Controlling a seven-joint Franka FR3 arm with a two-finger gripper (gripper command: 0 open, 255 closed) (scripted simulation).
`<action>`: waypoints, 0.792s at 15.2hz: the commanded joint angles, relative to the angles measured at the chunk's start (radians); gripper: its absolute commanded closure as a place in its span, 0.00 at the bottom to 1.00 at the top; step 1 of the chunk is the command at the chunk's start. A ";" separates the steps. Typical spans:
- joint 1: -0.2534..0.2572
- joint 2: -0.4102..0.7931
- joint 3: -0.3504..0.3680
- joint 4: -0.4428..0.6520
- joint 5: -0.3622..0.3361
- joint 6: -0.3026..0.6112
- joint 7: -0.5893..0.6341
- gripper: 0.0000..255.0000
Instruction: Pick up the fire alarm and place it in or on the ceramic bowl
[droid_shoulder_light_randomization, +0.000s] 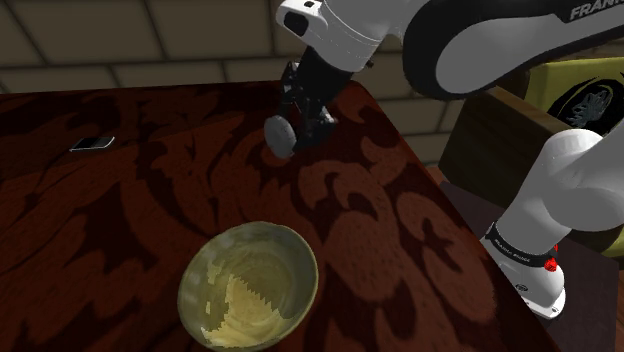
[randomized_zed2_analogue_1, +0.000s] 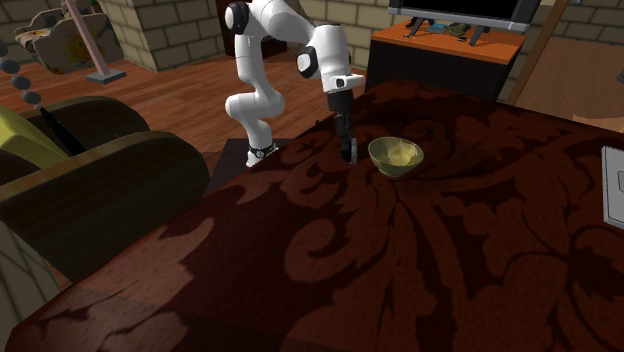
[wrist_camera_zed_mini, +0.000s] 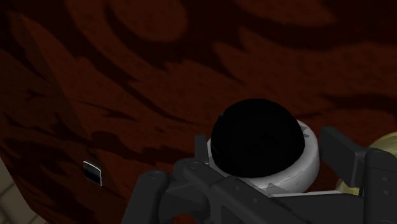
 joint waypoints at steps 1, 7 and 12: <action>0.005 -0.004 0.047 0.009 -0.011 -0.011 0.063 1.00; 0.005 0.010 0.192 0.067 -0.052 -0.054 0.236 1.00; -0.018 0.053 0.332 0.147 -0.110 -0.100 0.389 1.00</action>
